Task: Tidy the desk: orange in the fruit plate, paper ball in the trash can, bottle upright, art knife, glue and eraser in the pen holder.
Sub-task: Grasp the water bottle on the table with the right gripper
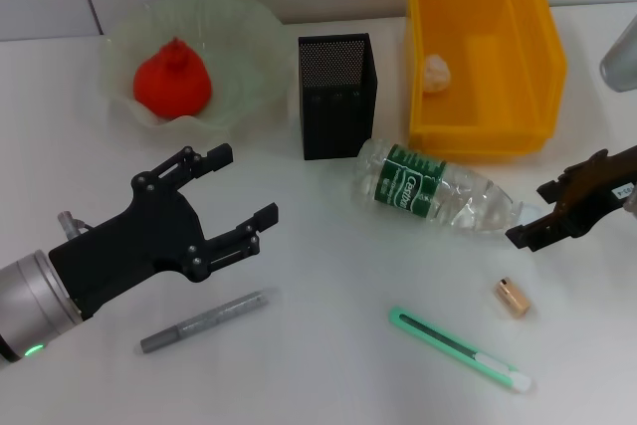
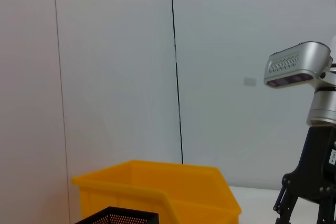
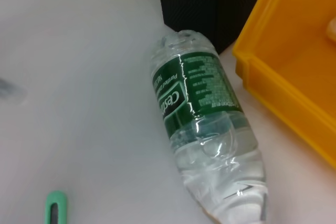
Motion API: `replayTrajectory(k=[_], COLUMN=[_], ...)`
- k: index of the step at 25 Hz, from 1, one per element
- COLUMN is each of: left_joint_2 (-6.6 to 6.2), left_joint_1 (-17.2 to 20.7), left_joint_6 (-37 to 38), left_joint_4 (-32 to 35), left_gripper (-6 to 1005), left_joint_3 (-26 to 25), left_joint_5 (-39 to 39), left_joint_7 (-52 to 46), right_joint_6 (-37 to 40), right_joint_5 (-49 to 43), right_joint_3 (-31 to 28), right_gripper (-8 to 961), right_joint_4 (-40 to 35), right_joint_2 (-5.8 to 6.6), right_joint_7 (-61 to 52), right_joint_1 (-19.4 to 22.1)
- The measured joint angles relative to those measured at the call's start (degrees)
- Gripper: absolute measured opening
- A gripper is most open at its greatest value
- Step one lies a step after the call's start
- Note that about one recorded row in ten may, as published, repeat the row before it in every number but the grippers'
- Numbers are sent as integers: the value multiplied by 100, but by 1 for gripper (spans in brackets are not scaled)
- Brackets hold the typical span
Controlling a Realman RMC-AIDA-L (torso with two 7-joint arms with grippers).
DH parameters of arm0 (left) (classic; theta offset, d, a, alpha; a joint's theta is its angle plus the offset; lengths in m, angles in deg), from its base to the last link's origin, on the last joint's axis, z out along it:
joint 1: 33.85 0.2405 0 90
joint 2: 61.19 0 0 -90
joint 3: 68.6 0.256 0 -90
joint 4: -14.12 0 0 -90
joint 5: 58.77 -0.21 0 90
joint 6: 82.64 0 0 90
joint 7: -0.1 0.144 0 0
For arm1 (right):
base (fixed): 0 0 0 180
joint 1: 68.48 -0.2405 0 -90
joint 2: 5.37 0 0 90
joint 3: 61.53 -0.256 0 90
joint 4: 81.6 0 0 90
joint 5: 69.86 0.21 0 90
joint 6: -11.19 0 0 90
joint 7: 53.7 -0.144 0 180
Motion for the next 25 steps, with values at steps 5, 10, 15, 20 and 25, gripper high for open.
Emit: replayTrajectory(k=[5, 10, 15, 20, 25], left_joint_2=[0, 0, 0, 0, 0], left_joint_1=[6, 8, 7, 18, 32], left_joint_6=[-18, -29, -24, -2, 2], left_joint_4=[-3, -47, -70, -75, -75], left_gripper=[815, 814, 814, 814, 814], left_joint_3=[-1, -11, -46, -63, -63], left_joint_5=[0, -1, -1, -1, -1], left_joint_7=[0, 1, 27, 65, 67], right_joint_6=[-211, -375, -512, -590, -611], right_joint_5=[-9, -12, -15, -29, -41], right_joint_3=[162, 273, 368, 380, 384], right_gripper=[746, 738, 729, 720, 711], right_joint_4=[162, 277, 380, 385, 499], right_joint_2=[4, 4, 5, 5, 12], right_joint_7=[-7, -13, -17, -13, -7], right_joint_1=[-19, -27, -36, -28, -80])
